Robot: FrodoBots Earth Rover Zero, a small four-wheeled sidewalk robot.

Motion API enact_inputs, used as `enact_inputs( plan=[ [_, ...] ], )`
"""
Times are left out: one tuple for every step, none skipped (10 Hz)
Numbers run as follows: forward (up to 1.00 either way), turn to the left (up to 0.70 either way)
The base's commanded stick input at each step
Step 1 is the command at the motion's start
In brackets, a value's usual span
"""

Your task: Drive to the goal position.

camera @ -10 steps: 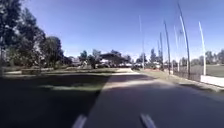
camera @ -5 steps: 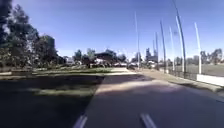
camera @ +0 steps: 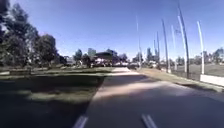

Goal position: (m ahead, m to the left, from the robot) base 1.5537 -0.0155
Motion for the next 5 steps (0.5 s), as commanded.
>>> enact_inputs(
  plan=[
    [0.85, -0.28],
    [0.85, -0.34],
    [0.85, -0.34],
    [0.85, -0.34],
    [0.85, -0.34]
  ],
)
